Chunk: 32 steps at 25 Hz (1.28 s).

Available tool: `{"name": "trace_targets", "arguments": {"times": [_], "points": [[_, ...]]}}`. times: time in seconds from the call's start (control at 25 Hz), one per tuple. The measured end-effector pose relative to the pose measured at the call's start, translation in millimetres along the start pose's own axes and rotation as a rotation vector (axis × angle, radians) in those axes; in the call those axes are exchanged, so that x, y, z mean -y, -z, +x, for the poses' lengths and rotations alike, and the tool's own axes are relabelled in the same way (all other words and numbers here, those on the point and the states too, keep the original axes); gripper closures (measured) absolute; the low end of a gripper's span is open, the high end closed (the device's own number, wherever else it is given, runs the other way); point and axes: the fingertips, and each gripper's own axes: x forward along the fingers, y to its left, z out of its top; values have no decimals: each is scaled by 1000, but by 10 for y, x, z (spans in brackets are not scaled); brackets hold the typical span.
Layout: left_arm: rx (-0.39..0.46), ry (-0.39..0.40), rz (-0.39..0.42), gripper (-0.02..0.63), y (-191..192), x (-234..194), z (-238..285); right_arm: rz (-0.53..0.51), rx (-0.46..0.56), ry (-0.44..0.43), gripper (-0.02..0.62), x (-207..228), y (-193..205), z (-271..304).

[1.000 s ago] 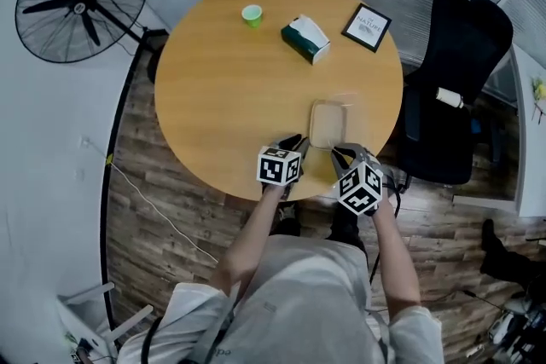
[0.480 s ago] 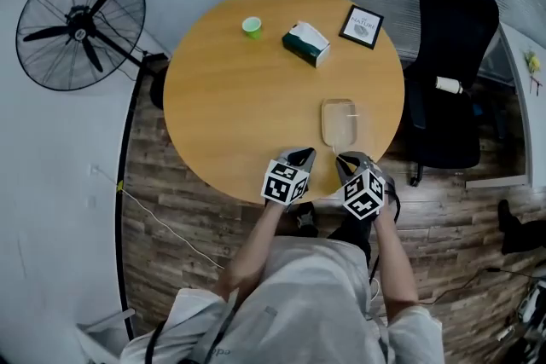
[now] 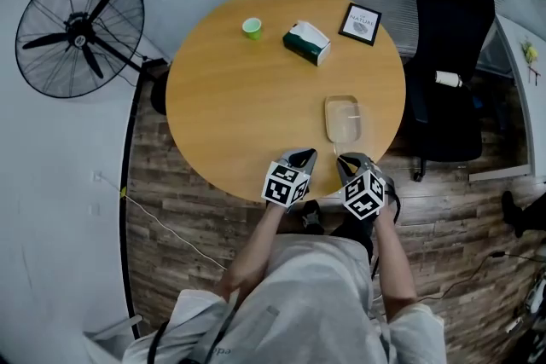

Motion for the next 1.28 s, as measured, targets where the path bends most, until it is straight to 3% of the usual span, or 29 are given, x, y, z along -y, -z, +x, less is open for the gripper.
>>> {"name": "trace_targets", "arguments": {"times": [1.28], "points": [[-4,38,32,601,6,108,22,-27,-9,1,580,-57,-102,-17]]}}
